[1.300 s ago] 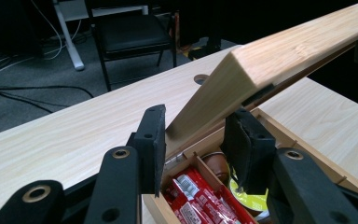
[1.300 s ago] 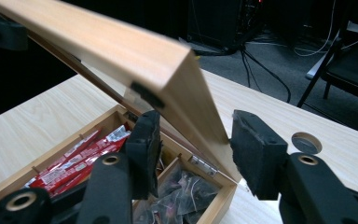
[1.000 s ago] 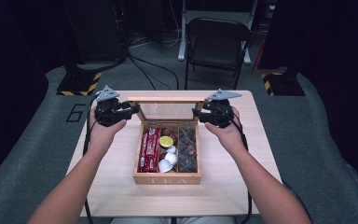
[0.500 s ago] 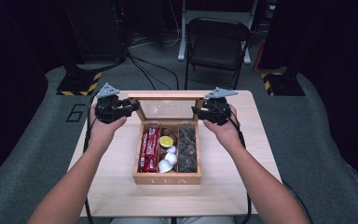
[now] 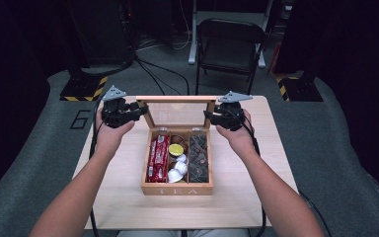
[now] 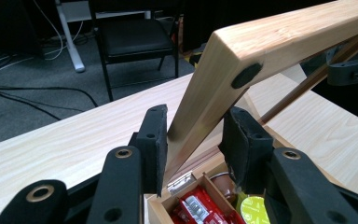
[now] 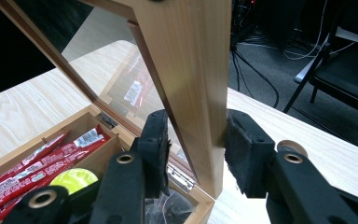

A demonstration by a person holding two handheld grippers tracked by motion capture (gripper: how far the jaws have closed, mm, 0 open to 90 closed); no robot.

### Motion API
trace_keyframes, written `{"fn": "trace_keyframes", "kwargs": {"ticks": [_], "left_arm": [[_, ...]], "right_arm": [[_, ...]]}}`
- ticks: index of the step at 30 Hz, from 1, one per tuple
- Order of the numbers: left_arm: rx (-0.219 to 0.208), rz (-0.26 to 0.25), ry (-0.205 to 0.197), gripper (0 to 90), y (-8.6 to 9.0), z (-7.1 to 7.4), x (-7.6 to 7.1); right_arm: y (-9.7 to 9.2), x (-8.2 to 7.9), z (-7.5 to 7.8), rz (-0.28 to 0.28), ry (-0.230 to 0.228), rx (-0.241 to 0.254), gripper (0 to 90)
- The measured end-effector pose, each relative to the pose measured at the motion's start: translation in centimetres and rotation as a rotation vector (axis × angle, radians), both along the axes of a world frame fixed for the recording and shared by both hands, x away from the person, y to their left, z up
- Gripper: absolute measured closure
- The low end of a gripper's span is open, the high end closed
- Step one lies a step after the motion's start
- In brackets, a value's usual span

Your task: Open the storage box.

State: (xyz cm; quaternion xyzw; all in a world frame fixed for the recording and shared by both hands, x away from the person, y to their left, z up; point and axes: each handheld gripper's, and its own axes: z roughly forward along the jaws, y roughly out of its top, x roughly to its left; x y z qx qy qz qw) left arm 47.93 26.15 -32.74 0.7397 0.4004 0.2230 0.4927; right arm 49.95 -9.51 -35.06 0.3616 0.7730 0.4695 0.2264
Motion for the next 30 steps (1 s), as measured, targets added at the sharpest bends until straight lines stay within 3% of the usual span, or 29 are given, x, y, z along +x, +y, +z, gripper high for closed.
{"fn": "trace_keyframes", "kwargs": {"ticks": [5,9,13,30], "left_arm": [[-0.008,0.004,0.004,59.1,0.0,-0.2,0.2],[0.015,0.004,0.009,56.5,-0.2,-0.5,0.4],[0.007,0.009,0.015,56.6,-0.3,-1.0,0.8],[0.046,0.010,0.032,57.5,-0.6,-2.8,2.6]], "right_arm": [[-0.1,0.2,0.0,0.004,-0.007,-0.001,60.9],[-0.1,0.3,0.0,0.001,-0.002,0.009,61.3],[-0.1,0.5,0.0,-0.001,-0.004,0.010,61.5],[-0.2,1.4,0.0,-0.014,0.002,0.027,62.7]]}}
